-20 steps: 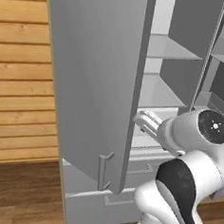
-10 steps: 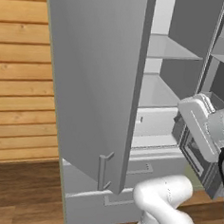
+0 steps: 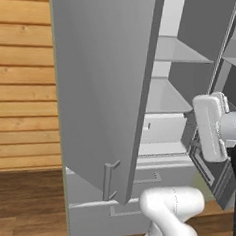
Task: Grab a lemon wedge from the fridge and one ice cube from the ice bowl, and put them in the glass of lemonade.
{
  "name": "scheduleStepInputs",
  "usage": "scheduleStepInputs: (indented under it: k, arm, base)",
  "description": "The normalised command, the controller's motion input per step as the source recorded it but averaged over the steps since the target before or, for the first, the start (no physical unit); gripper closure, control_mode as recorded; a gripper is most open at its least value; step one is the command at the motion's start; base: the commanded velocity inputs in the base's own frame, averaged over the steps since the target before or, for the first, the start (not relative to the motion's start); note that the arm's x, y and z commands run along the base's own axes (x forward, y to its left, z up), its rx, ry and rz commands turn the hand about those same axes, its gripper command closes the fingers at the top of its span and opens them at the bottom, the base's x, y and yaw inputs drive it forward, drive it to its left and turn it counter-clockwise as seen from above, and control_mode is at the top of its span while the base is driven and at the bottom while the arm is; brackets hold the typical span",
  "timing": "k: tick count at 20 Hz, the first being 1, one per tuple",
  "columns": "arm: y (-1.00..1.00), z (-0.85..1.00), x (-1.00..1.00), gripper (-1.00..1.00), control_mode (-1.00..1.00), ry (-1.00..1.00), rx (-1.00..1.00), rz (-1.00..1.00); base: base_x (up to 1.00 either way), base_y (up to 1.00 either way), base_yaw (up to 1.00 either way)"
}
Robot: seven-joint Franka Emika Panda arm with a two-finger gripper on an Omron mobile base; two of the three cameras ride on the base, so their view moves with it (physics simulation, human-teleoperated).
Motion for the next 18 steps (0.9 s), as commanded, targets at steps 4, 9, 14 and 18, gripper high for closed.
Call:
scheduleStepInputs:
  k: [4,9,14,18]
  arm:
    - [0.46,-0.32,0.61,-1.00,-1.00,-0.05,0.29,0.00]
    - [0.34,-0.29,0.58,-1.00,-1.00,-0.07,0.16,-0.01]
    - [-0.08,-0.02,0.32,-1.00,-1.00,-0.02,0.03,-0.04]
    - [0.00,-0.09,0.55,-1.00,-1.00,0.00,0.00,0.00]
  base:
    - [0.00,0.00,0.00]
    - [0.00,0.00,0.00]
    - [0.00,0.00,0.00]
    - [0.00,0.00,0.00]
